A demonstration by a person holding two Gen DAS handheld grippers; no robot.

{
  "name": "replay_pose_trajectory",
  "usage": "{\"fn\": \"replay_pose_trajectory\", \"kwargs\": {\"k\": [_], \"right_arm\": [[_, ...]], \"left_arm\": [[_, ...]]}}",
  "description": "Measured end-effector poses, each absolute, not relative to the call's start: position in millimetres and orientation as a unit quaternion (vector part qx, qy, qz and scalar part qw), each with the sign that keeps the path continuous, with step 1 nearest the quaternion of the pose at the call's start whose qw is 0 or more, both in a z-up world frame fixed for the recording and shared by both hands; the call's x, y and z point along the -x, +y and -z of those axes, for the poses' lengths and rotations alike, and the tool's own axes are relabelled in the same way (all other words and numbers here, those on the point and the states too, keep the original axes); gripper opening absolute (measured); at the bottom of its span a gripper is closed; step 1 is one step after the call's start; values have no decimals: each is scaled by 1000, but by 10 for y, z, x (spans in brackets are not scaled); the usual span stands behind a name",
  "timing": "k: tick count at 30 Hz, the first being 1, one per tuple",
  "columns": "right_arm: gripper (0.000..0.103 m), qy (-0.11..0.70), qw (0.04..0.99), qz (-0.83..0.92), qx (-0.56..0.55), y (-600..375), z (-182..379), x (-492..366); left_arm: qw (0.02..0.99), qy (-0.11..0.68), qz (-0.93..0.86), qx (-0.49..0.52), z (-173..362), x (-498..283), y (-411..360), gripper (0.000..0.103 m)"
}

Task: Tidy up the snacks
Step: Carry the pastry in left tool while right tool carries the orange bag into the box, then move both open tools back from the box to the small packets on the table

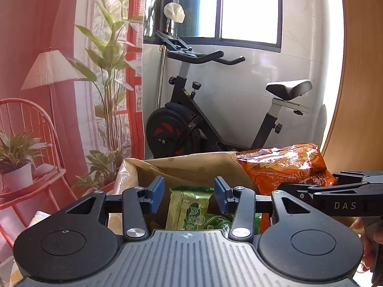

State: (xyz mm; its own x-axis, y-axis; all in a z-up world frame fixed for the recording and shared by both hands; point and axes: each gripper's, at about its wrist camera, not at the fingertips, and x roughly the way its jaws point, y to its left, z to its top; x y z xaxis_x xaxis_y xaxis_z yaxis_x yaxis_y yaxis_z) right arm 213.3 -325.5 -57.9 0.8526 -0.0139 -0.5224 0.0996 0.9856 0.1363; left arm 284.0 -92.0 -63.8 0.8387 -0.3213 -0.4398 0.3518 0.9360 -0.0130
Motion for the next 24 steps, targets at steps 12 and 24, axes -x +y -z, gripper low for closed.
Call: {"fn": "replay_pose_trajectory", "kwargs": {"k": [12,24], "right_arm": [[78,244,968,25,-51,-3011,383,-1796],[78,226,973,5,-55,-2669,364,-1210]], "left_arm": [[962,214,166,-28,537,-2516,-691,66],[966,216,140,-12,539,-1870,-201,66]]}}
